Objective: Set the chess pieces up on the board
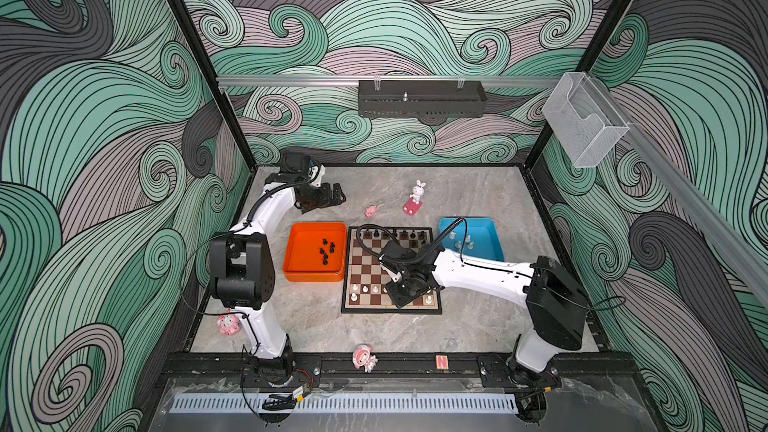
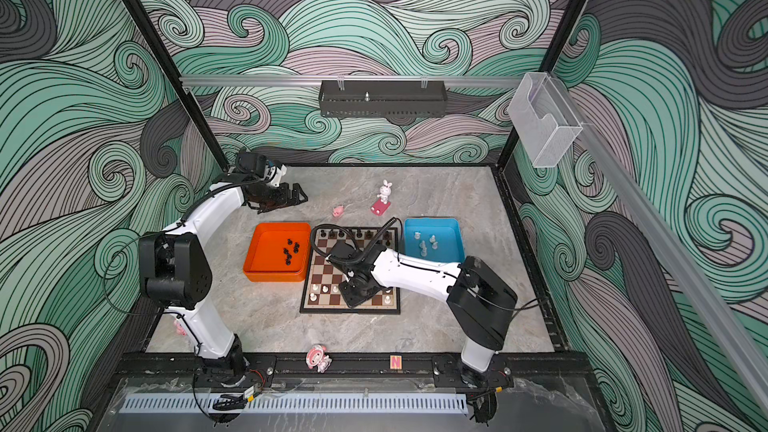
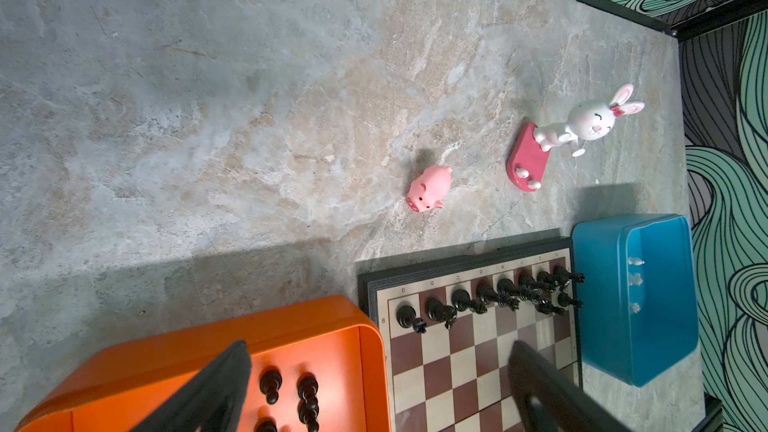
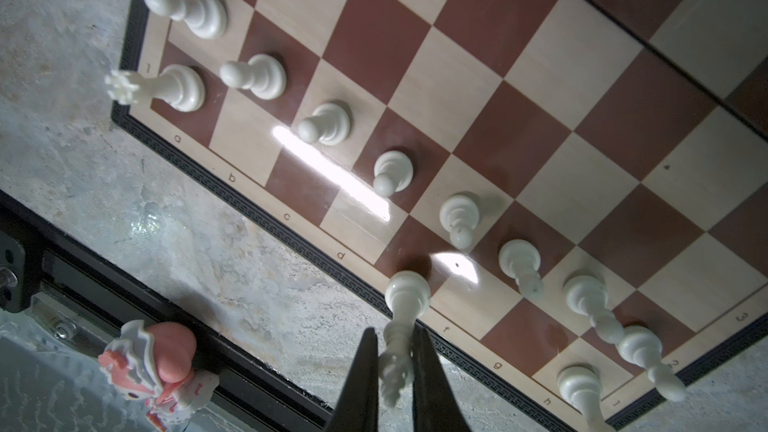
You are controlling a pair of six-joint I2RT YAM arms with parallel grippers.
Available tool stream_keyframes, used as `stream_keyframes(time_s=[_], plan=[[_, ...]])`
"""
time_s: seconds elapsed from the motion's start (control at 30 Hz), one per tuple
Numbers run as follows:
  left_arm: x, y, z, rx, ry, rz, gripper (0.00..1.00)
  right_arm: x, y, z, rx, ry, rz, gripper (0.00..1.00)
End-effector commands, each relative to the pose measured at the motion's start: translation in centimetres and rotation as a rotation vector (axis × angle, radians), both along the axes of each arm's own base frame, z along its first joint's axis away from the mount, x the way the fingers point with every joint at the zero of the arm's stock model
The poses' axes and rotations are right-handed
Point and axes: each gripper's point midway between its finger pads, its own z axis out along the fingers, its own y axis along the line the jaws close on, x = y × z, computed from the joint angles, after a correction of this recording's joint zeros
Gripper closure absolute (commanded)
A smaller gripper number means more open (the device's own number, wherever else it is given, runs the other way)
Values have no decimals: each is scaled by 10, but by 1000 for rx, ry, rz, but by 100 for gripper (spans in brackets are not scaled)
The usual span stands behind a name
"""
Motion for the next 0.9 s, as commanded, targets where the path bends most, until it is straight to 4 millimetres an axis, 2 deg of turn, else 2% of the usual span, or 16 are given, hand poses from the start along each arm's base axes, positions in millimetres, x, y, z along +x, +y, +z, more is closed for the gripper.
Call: stream_keyframes(time_s=[0.0, 0.87], plan=[[4, 2, 2, -12, 5, 10, 1, 2, 4, -4, -3, 0, -5, 86], [4, 1, 0, -13, 10, 9, 1, 13, 7, 1, 2, -43, -25, 87]])
